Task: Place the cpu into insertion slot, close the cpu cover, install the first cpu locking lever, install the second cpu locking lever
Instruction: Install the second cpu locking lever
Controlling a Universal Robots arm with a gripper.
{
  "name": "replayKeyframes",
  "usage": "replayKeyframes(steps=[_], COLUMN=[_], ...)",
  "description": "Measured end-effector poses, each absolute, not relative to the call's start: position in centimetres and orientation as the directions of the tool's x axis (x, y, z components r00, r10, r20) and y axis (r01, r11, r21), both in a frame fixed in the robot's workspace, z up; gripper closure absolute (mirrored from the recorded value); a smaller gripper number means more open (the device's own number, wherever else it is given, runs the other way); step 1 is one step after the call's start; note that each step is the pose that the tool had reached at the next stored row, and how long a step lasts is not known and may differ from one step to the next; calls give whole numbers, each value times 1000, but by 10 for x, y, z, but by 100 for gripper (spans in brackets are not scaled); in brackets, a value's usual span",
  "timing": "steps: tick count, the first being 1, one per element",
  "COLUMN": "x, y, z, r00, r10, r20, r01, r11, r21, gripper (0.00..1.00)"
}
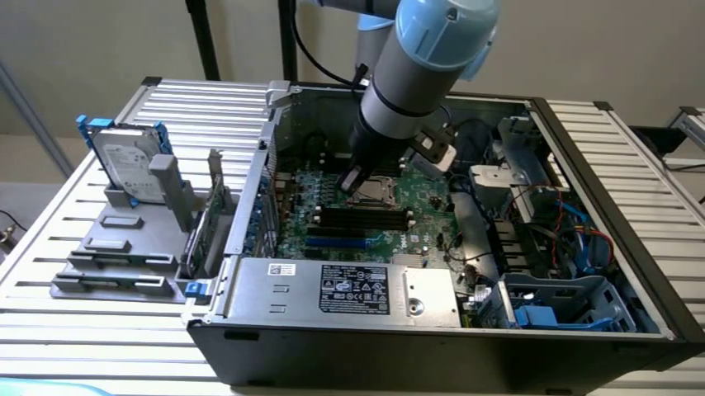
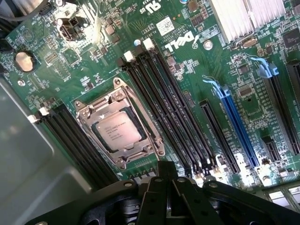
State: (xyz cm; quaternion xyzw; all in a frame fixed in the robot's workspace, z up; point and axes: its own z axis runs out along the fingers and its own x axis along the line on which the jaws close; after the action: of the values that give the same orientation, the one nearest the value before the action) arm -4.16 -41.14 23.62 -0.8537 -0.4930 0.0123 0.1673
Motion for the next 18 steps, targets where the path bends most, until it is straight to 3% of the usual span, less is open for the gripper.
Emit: replayKeyframes(steps=[18], x=[-55], y=[-404], z=[212], r00=[509], r10=[846], r20=[159], r01=[846], r11=[-458], r21=[-274], gripper=[89])
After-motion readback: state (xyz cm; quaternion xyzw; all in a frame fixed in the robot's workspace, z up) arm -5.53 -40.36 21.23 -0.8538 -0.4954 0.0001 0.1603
